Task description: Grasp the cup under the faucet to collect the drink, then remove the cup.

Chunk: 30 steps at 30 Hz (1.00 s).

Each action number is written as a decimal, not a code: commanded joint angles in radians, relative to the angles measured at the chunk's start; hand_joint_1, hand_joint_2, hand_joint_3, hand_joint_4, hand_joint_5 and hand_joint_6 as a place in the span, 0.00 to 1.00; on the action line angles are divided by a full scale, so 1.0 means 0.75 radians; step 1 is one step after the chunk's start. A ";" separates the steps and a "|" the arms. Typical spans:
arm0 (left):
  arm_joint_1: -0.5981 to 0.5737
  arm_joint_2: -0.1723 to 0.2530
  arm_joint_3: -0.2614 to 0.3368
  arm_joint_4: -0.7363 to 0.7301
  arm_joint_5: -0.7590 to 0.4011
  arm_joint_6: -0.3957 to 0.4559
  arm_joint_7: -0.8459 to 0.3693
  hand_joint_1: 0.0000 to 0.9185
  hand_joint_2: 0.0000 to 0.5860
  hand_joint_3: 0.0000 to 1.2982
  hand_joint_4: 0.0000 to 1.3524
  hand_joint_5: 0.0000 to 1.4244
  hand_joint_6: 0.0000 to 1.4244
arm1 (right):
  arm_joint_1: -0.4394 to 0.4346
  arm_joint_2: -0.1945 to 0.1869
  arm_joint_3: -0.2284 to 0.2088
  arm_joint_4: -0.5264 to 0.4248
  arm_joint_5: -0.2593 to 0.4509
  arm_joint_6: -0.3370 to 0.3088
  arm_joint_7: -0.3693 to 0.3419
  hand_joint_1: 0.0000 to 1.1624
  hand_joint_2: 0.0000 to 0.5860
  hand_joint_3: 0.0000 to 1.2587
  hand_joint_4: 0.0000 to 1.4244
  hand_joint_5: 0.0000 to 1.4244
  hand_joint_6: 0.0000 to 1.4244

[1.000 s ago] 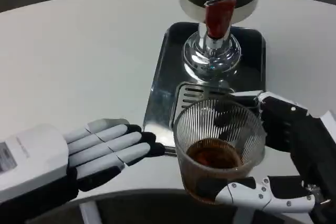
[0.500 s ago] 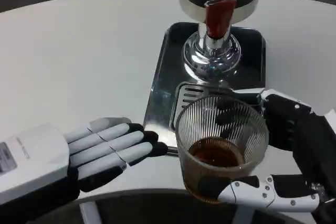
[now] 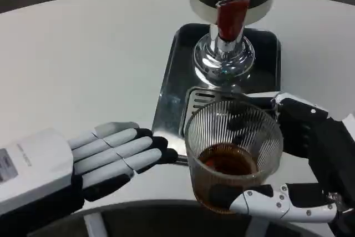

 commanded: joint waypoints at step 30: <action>0.023 0.019 0.006 0.004 -0.002 0.002 0.035 0.00 0.07 0.04 0.00 0.00 0.00 | -0.042 -0.004 0.035 0.010 0.009 0.001 -0.005 0.87 0.23 0.56 0.53 0.67 0.68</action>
